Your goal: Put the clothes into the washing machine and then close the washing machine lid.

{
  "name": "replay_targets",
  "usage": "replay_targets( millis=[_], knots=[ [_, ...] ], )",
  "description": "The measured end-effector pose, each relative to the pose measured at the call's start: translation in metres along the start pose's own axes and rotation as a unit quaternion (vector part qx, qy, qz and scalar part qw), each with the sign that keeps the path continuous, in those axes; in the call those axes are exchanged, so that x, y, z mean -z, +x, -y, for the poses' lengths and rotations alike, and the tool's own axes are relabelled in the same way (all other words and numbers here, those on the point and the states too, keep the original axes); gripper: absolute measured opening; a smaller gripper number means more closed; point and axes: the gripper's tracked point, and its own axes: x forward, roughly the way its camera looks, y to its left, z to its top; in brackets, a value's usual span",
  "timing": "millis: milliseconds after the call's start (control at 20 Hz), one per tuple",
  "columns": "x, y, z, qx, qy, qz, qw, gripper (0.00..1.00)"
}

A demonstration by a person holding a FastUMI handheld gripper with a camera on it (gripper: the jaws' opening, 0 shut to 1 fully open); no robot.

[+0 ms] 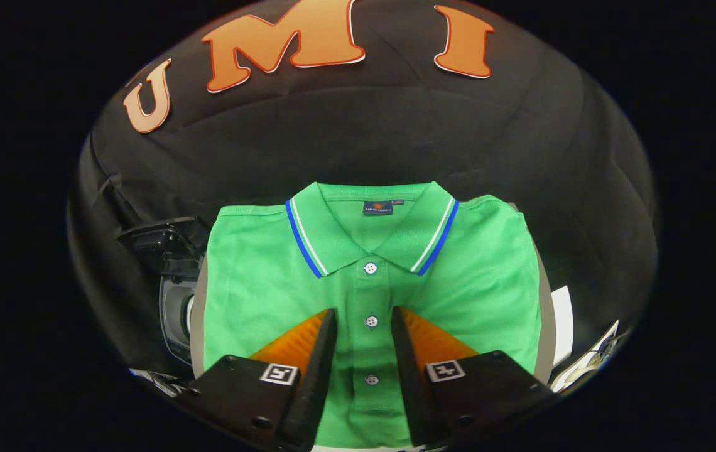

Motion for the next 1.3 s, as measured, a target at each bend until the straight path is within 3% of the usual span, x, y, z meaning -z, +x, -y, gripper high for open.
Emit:
replay_targets(
  millis=[100,350,500,800,900,1300],
  knots=[
    [0.001,-0.001,0.001,0.008,-0.012,-0.003,1.000,0.53],
    [0.002,0.000,-0.003,0.005,-0.005,-0.008,1.000,0.53],
    [-0.001,0.000,-0.006,0.013,-0.007,-0.007,1.000,0.21],
    [-0.002,-0.004,-0.007,0.009,-0.005,-0.008,1.000,0.21],
    [-0.002,-0.002,-0.007,0.005,0.000,0.000,1.000,0.09],
    [-0.008,-0.011,-0.008,-0.006,-0.004,0.054,0.999,0.09]
  ],
)
